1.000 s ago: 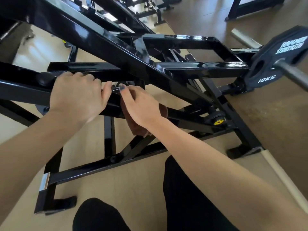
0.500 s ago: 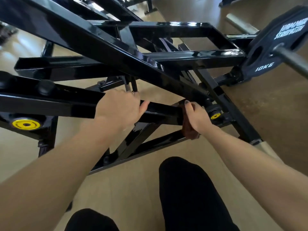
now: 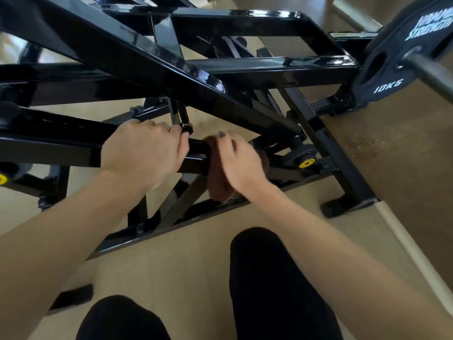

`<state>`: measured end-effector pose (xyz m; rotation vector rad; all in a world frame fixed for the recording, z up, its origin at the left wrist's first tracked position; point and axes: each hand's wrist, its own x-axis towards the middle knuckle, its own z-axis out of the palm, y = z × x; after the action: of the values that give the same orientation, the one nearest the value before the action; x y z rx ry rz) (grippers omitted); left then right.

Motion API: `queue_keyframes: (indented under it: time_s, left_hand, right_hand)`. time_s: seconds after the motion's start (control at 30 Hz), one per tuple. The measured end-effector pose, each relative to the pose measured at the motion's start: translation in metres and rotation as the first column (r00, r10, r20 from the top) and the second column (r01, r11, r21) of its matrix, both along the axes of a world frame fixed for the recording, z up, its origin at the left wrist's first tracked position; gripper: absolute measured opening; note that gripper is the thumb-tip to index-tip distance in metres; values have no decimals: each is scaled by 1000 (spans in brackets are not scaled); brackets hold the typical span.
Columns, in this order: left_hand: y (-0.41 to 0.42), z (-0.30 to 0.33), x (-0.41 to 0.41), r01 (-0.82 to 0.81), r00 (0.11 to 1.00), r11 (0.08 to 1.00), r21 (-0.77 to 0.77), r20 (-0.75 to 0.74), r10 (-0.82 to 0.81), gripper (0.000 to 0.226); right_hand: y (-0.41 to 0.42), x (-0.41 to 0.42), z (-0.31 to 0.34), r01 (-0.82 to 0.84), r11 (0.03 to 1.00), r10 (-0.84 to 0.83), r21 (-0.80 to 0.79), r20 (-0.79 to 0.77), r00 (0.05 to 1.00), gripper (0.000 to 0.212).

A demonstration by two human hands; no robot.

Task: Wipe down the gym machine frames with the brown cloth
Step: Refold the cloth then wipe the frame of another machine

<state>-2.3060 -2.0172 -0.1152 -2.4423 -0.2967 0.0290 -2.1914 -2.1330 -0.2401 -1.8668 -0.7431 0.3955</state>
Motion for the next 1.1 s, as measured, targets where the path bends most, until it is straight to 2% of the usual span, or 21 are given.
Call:
queue_keyframes:
  time_s: [0.1,0.17,0.3,0.37,0.5,0.6,0.7,0.77,0.8,0.87,0.9,0.97,1.03,1.1]
  left_hand:
    - [-1,-2,-3,-25,999,999,31,43,24,54]
    - [-1,-3,-3,-28,998,999,41,62,26,52]
    - [-4,-3,0,-15,994,998,56,106,9,45]
    - [-2,-7,-2,5,991,998,59,136,-13,49]
    - [1,-15,-1,58,978,998,-2,199,-57,49]
    - [0,-18,-2,36,976,999,21,214,-40,55]
    - [-2,-18,-4,50,959,998,49,277,-61,57]
    - [-2,-18,-6,119,926,988,95,348,-145,54]
    - [-3,-20,-9,188,891,979,78,405,-203,52]
    - [-6,-29,-20,366,765,930,-44,583,-273,46]
    - [-6,-39,-30,471,671,875,-108,688,-276,42]
    - [-8,-68,-55,613,523,769,-183,823,-221,30]
    - [-9,-103,-81,650,485,711,-268,867,-116,25]
    - [-8,-133,-100,630,556,623,-464,829,55,22]
  right_hand:
    - [-40,39,-44,135,983,-151,-123,-133,980,38]
    - [-53,49,-59,160,975,-182,-153,-145,973,31]
    - [-48,45,-63,247,964,-257,-96,-110,960,33]
    - [-45,40,-64,308,949,-312,-61,-92,945,27]
    - [-38,22,-69,452,890,-452,62,-24,892,25]
    - [-29,6,-56,402,900,-409,166,8,913,26]
    - [-17,-17,-35,253,934,-304,252,187,934,33]
    - [-3,-31,-19,220,934,-293,282,249,923,29]
    - [3,-36,-11,231,926,-306,300,233,923,28]
    - [12,-42,1,249,905,-318,346,158,935,30]
    - [13,-44,5,241,897,-313,371,148,938,31]
    - [10,-52,8,188,898,-298,398,237,925,30]
    - [3,-61,6,115,910,-275,399,370,888,26]
    - [-5,-69,0,51,913,-264,405,488,832,27]
